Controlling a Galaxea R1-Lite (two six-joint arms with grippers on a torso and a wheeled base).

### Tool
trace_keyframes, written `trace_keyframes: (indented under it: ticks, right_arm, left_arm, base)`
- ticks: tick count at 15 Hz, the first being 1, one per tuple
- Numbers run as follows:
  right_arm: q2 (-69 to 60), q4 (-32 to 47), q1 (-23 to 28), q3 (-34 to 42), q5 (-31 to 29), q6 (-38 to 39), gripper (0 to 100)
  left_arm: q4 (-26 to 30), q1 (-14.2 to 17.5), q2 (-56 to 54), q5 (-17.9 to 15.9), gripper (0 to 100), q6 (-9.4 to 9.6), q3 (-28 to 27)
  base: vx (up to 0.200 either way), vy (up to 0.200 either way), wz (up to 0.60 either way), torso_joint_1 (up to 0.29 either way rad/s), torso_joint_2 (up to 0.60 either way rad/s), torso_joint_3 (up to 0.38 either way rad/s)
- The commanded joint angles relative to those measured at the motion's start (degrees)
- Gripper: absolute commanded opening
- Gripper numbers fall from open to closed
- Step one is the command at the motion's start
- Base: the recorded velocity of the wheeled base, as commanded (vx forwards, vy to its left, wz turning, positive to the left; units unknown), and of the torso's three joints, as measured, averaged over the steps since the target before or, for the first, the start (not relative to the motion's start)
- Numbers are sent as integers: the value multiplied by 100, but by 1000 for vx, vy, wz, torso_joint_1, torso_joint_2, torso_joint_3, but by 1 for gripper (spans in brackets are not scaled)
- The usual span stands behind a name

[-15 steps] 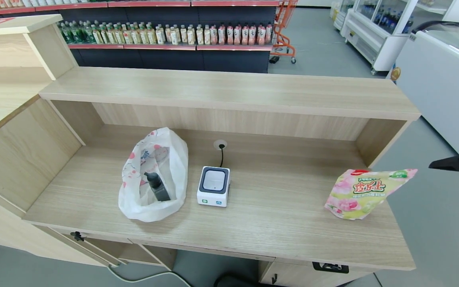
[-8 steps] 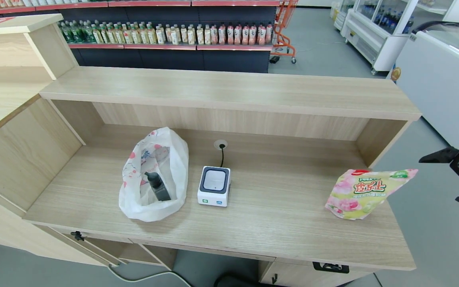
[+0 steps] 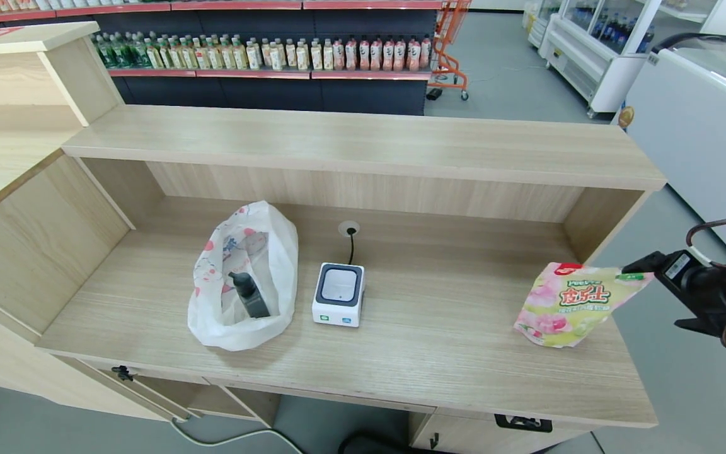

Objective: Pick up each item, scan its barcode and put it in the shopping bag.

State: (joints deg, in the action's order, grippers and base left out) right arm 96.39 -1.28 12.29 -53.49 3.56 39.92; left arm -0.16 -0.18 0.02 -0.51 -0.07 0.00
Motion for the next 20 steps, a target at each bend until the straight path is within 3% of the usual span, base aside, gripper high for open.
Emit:
trace_keyframes:
  ticks: [1,6,11,15,20]
  right_arm:
    - [618,-276,-60,49,4,-20,100]
    - [1189,-1041,-464,-12,-4,-37,100]
    - [266,-839,-482,120,31,-29,100]
    - [-1043,-101,-438,137,435,-2,100]
    - [-296,-338,-288,155,558,253,100]
  left_arm:
    - [-2,1,-2,-2,100,-1,0]
    - [-2,1,-2,-2,100,-1,0]
    - [-2,1,-2,-2,100,-1,0]
    - [-2,1,-2,-2,100,-1,0]
    - [-2,1,-2,-2,100,-1,0]
  base:
    - [0,0,0,0,0,0]
    - [0,0,0,0,0,0]
    - [0,0,0,0,0,0]
    - [0,0,0,0,0,0]
    - [0,0,0,0,0,0]
